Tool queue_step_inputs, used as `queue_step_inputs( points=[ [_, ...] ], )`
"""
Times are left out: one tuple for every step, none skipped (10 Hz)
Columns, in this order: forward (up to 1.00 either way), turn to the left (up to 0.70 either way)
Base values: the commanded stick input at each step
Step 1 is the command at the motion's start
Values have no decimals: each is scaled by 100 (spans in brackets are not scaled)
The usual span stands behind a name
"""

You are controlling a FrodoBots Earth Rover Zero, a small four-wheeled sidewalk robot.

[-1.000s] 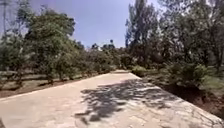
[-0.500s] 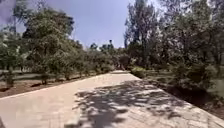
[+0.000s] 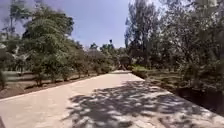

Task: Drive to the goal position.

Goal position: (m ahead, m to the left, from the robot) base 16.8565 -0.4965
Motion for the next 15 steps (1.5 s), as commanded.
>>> queue_step_inputs(
  points=[
    [70,-34],
    [70,0],
    [70,0],
    [70,0],
    [70,0],
    [70,0],
    [70,0],
    [70,0],
    [70,0],
    [70,0],
    [70,0],
    [70,0],
    [70,0],
    [70,0],
    [70,0]
  ],
)
